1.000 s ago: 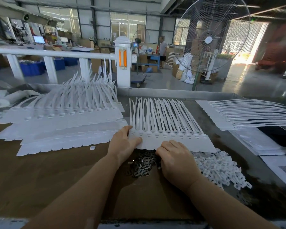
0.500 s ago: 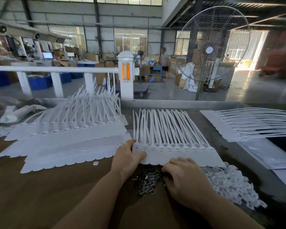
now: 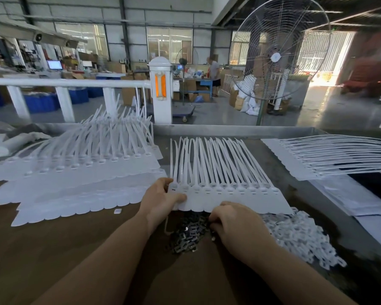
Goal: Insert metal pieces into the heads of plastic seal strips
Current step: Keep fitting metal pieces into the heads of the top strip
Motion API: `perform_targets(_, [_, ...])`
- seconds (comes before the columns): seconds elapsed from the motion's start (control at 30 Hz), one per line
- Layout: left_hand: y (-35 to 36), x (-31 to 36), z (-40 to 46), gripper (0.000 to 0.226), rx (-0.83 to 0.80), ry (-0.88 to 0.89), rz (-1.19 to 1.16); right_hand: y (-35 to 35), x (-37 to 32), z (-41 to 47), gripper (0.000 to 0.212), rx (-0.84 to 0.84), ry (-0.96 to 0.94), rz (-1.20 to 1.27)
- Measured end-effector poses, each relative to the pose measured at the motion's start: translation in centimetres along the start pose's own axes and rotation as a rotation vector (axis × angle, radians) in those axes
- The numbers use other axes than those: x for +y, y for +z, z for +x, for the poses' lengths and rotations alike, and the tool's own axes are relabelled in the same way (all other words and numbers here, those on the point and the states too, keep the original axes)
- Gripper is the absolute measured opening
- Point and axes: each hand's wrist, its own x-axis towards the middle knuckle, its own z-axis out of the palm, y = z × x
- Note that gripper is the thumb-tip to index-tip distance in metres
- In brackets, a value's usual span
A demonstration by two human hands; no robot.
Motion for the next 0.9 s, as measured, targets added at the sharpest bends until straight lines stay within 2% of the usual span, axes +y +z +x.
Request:
perform_targets(0.13, [0.5,0.3,0.5,0.052,0.037,-0.033,-0.005,-0.3,-0.5,0.3,0.016,-0.019,0.093,0.031])
perform_targets(0.3, [1.3,-0.4,-0.3,0.056,0.116,0.084,0.125,-0.2,-0.7,0.3,0.018,0.007,0.133,0.040])
perform_targets(0.6, [1.2,-0.5,-0.5,0.057,0.132,0.113,0.169,0.0,-1.1,0.4,0.019,0.199,0.075,0.077])
perform_targets(0.9, [1.1,-0.5,-0.9,0.059,0.132,0.145,0.176,1.3,-1.1,2.8,0.020,0.318,0.083,0.194])
